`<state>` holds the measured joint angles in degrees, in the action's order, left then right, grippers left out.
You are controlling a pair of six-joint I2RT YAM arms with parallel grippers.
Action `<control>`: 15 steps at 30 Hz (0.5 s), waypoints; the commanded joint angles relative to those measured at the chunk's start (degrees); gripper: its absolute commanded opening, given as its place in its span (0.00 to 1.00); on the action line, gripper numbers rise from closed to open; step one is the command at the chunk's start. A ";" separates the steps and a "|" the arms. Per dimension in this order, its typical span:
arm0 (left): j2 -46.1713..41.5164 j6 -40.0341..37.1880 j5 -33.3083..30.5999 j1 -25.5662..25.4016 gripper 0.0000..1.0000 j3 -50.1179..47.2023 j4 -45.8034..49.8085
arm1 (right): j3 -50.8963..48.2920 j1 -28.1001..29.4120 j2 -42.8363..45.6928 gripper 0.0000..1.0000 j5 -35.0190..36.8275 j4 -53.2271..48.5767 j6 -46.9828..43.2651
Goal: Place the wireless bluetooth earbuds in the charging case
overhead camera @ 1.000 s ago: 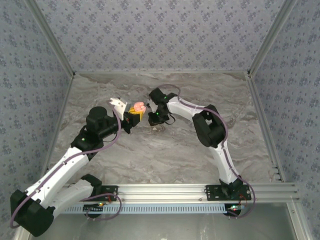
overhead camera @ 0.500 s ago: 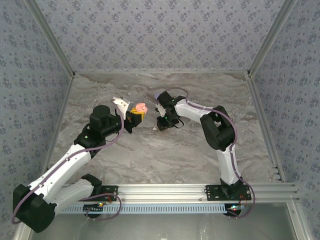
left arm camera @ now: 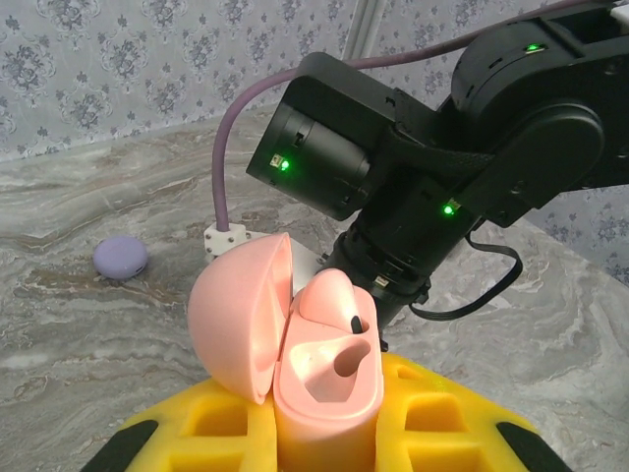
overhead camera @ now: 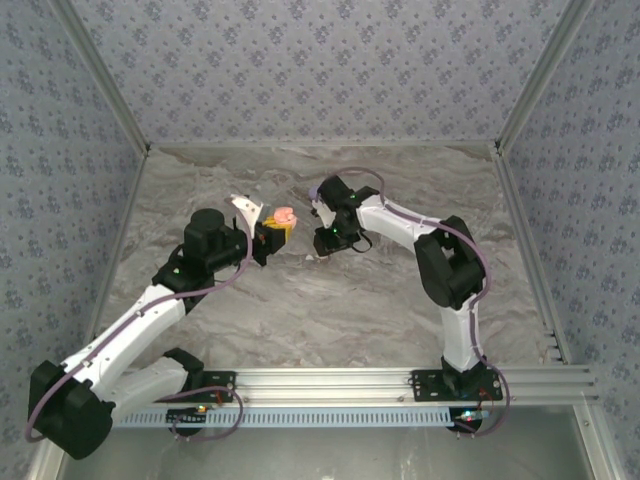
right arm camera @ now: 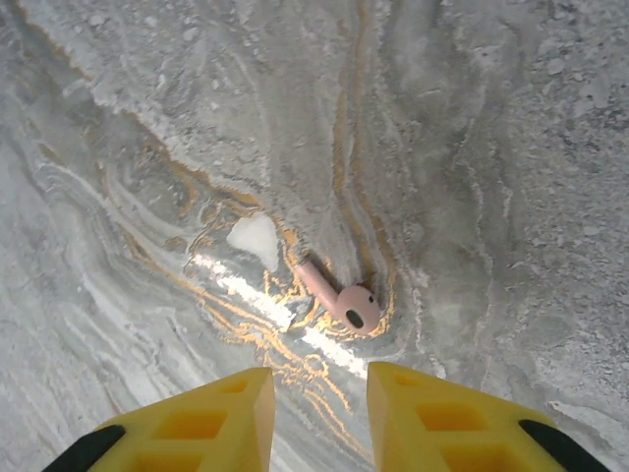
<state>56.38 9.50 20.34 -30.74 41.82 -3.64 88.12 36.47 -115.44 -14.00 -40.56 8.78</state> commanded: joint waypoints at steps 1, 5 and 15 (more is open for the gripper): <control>0.30 0.17 1.57 0.38 0.09 1.79 -2.00 | -2.01 0.37 0.59 0.26 -1.44 -1.57 0.11; 0.49 0.10 1.72 0.41 0.09 2.01 -1.90 | -3.54 0.37 -0.41 0.19 -1.31 0.12 2.05; 0.84 0.05 1.68 0.36 0.09 2.11 -1.46 | -2.98 0.37 -4.45 0.13 2.26 2.66 5.62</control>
<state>57.19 9.50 21.06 -30.74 41.98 -3.62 84.68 36.58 -117.49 -13.32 -38.35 12.60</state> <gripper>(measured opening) 0.185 0.136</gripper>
